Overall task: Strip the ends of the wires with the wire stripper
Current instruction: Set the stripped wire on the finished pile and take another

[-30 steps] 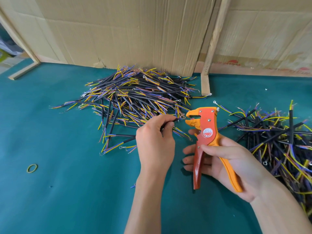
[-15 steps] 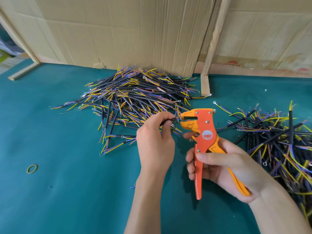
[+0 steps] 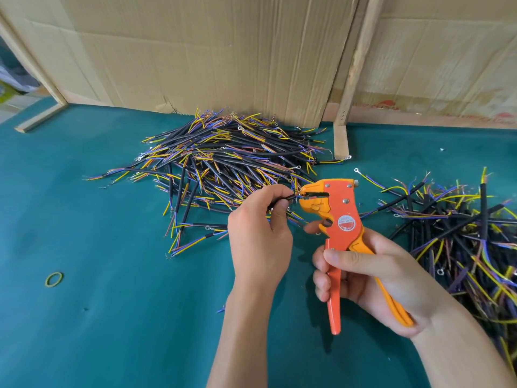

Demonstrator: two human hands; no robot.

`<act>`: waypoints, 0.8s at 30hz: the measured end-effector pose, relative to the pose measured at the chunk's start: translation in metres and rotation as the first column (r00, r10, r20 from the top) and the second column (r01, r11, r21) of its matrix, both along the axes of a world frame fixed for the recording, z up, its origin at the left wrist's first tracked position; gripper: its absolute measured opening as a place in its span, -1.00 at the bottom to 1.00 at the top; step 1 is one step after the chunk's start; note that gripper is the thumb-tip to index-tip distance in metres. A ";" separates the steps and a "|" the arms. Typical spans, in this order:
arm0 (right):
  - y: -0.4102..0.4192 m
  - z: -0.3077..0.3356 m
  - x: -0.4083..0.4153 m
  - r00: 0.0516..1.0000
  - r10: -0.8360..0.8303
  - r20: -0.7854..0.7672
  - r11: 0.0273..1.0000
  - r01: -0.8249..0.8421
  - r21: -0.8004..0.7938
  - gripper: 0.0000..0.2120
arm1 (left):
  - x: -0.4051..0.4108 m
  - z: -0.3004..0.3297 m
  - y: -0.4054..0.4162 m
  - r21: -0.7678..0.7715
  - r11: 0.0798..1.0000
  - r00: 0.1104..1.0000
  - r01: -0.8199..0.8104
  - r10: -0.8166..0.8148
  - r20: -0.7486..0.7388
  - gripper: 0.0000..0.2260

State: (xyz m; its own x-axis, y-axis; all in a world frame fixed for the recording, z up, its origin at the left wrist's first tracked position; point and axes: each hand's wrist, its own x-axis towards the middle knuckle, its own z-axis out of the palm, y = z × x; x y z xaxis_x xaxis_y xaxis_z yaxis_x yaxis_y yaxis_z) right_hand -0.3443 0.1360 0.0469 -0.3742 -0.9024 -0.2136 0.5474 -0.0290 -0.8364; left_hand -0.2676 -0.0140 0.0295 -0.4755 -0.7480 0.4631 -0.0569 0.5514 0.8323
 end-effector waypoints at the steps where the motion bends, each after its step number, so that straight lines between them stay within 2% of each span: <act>1: 0.000 0.000 0.000 1.000 0.000 0.001 1.000 0.000 0.000 -0.57 | 0.000 0.000 0.000 0.000 1.000 1.000 0.000 0.000 -0.001 -0.81; 17: 0.001 -0.004 -0.002 1.000 -0.003 0.020 1.000 0.003 -0.011 -0.56 | 0.002 0.000 0.000 -0.026 1.000 1.000 -0.015 0.015 0.002 -0.79; 24: -0.003 -0.004 0.001 0.998 -0.055 0.041 0.998 0.054 0.009 -0.66 | 0.002 0.001 0.001 0.039 0.999 1.000 -0.017 0.018 -0.003 -0.79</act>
